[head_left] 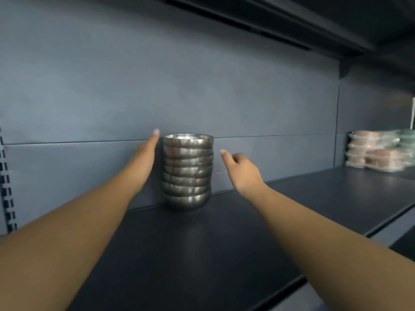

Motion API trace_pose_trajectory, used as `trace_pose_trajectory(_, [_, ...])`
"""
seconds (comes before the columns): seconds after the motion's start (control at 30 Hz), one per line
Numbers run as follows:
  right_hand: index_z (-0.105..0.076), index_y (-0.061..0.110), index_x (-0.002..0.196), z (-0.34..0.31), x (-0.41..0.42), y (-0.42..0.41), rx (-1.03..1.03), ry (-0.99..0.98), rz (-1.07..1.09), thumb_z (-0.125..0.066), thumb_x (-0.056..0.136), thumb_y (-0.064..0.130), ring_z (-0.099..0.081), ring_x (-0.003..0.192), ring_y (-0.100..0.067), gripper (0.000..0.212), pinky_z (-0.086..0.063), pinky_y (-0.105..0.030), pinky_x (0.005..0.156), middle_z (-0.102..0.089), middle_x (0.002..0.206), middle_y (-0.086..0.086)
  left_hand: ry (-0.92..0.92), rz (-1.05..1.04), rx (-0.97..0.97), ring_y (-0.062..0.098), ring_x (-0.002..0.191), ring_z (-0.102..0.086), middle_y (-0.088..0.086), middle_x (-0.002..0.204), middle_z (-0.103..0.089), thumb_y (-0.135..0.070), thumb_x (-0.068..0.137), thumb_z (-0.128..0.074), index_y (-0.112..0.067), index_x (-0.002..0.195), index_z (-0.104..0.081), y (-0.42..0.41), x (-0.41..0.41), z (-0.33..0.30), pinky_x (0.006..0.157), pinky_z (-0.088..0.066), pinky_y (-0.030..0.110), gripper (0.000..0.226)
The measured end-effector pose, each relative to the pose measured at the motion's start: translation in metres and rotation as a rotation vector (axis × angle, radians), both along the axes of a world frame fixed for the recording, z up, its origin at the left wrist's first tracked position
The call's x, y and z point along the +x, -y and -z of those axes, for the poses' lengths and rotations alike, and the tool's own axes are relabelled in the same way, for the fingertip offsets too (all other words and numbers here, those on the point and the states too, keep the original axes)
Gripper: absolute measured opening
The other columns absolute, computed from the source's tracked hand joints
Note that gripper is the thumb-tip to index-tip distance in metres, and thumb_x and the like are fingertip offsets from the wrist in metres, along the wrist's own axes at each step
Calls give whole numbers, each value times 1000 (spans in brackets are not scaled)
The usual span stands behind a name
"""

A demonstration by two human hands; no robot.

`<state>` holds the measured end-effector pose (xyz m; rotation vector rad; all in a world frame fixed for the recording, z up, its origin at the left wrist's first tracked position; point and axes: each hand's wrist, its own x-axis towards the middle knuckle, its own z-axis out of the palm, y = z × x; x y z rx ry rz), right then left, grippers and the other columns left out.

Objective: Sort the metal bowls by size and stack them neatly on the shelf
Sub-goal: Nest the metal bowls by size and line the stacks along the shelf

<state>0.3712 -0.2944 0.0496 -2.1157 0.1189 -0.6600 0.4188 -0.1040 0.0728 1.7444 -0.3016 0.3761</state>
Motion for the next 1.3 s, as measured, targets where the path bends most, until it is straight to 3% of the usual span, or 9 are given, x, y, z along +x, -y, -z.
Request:
trace_pose_trajectory(0.07, [-48,8,105,6,22,-1,153,1,-65,-31,90,57,-48,102,-23,53,-34,-31,84,-52,109,-8,-77,35,-206,17,134,-36,2,146,-39,-54,93,-28,-16,141,-36,12,12,1,108,-22,32,61])
trace_pose_trajectory(0.13, [-44,5,127,12,44,-1,252,-4,-108,-30,90,59,-45,122,-28,67,-35,-35,99,-48,133,-11,-80,58,-244,9,117,-44,-8,126,-49,-51,95,-26,-21,130,-45,23,16,9,94,-28,23,50])
trace_pose_trajectory(0.23, [-33,17,142,20,70,-9,363,67,-234,-31,87,62,-33,136,-23,71,-23,-39,114,-35,149,-3,-55,66,-251,5,94,-65,-3,111,-67,-58,91,-31,-16,115,-61,35,27,24,72,-48,19,57])
trace_pose_trajectory(0.33, [-29,30,143,31,87,-20,469,131,-454,-36,83,66,-36,131,-11,71,-24,-37,114,-38,140,15,-54,-38,-309,14,94,-69,2,105,-72,-80,68,-40,-19,111,-66,46,34,44,86,-53,32,80])
trace_pose_trajectory(0.47, [-38,33,131,41,98,-24,650,196,-565,-37,90,55,-52,114,-12,47,-40,-32,98,-55,124,10,-29,-140,-373,22,101,-68,4,107,-72,-83,57,-42,-22,110,-65,61,41,65,97,-48,47,84])
trace_pose_trajectory(0.83, [-42,33,132,26,81,-71,660,220,-686,-33,89,58,-54,115,-16,50,-43,-38,100,-58,125,5,153,-569,-397,20,97,-65,2,101,-70,-80,63,-37,-20,99,-62,44,-13,46,94,-49,44,74])
trace_pose_trajectory(0.97, [-50,28,118,4,45,-119,692,254,-804,-33,87,58,-63,97,-15,46,-52,-35,82,-66,107,5,191,-672,-352,17,97,-63,1,101,-68,-69,81,-36,-25,92,-58,1,-57,23,94,-48,41,51])
trace_pose_trajectory(1.07, [-53,26,111,1,15,-167,748,259,-879,-33,93,51,-62,86,-6,37,-46,-24,68,-65,95,11,219,-782,-305,22,101,-62,0,108,-67,-83,63,-36,-19,107,-59,-44,-93,18,98,-47,44,81])
trace_pose_trajectory(1.3, [-53,24,102,10,-64,-313,809,215,-951,-29,84,61,-63,90,-19,47,-51,-37,80,-65,95,4,290,-912,-209,22,98,-61,9,103,-65,-73,76,-38,-15,99,-59,-179,-181,24,95,-47,38,66])
